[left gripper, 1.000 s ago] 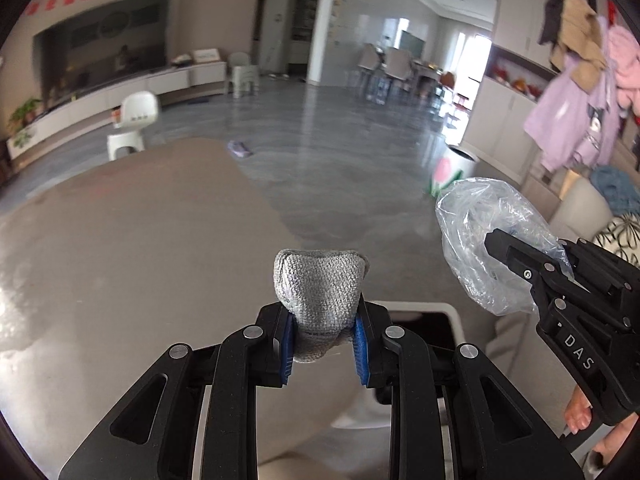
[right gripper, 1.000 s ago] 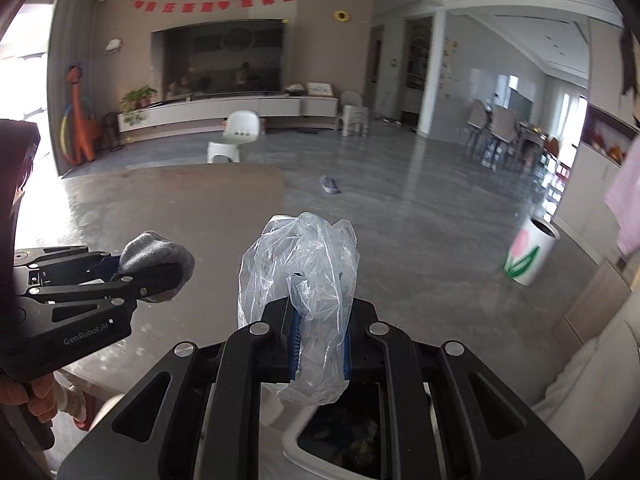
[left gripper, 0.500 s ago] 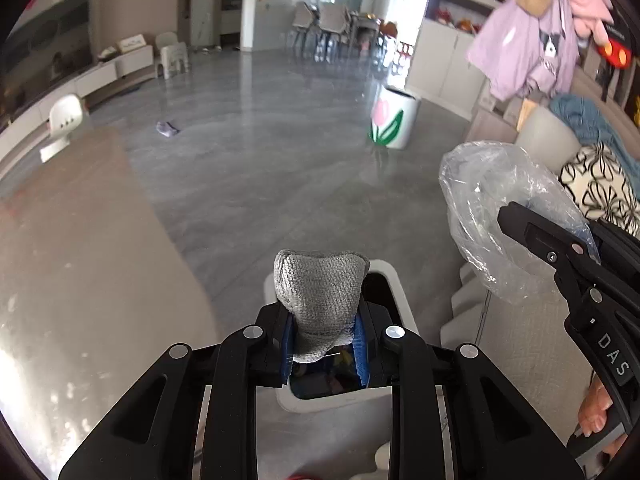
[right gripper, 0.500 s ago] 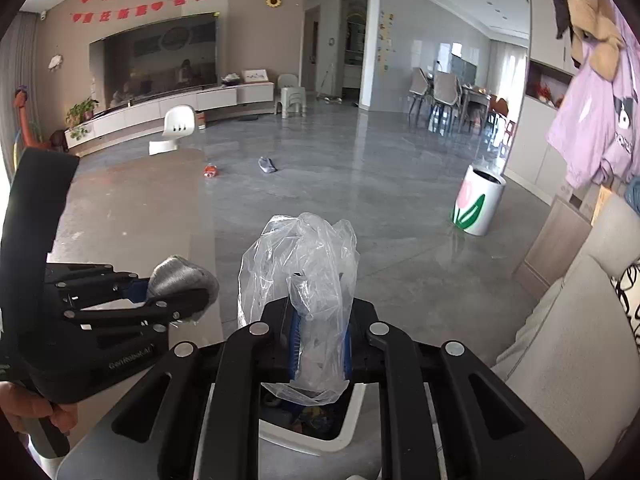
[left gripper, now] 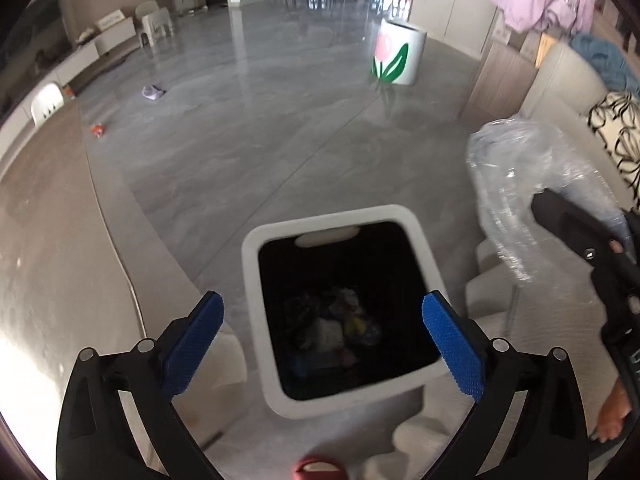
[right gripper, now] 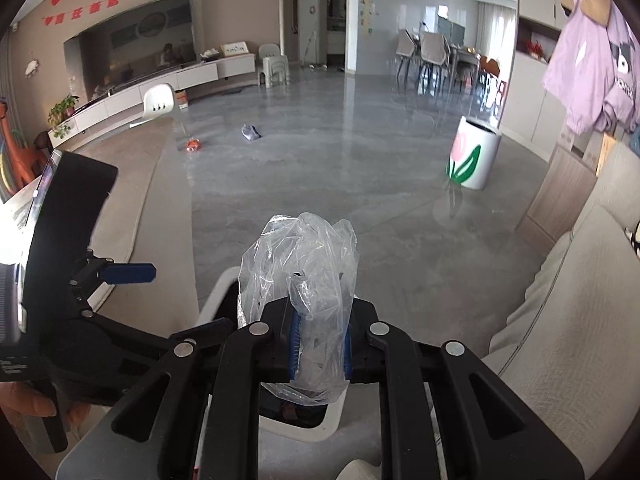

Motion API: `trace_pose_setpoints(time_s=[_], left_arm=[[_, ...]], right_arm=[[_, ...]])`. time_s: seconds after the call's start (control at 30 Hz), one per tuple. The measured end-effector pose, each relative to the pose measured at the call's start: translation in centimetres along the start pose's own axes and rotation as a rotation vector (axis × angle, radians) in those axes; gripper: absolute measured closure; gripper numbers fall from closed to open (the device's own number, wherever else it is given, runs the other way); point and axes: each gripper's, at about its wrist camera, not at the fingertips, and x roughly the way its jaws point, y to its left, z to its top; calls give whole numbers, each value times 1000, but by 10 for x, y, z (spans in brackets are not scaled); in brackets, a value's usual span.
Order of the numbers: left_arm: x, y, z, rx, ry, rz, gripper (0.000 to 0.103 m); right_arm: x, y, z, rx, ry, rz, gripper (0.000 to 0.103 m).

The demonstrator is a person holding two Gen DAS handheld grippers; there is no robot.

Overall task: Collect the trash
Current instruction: 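Open the left gripper over the bin to drop the grey pouch, then open the right gripper over the bin to drop the clear plastic bag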

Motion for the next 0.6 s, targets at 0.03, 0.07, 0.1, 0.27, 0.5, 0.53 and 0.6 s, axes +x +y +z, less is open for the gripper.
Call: trace_pose_setpoints(time_s=[0.03, 0.07, 0.1, 0.27, 0.5, 0.53, 0.6], left_arm=[[1, 1, 1, 1, 0, 1, 5], [2, 2, 2, 0, 0, 4, 5], [3, 0, 4, -2, -3, 8, 5], [-12, 14, 8, -17, -50, 85, 5], [-47, 51, 10, -98, -111, 139, 5], [-51, 54, 9, -105, -116, 139, 5], [-59, 60, 8, -124, -129, 143, 5]], right_arm=[[2, -2, 0, 3, 5, -1, 86], [4, -2, 0, 3, 9, -2, 86], [6, -3, -1, 4, 12, -3, 86], [16, 4, 1, 7, 19, 15, 85], [53, 24, -2, -28, 64, 57, 83], [61, 28, -5, -35, 86, 65, 81], [80, 35, -11, -65, 139, 72, 24]])
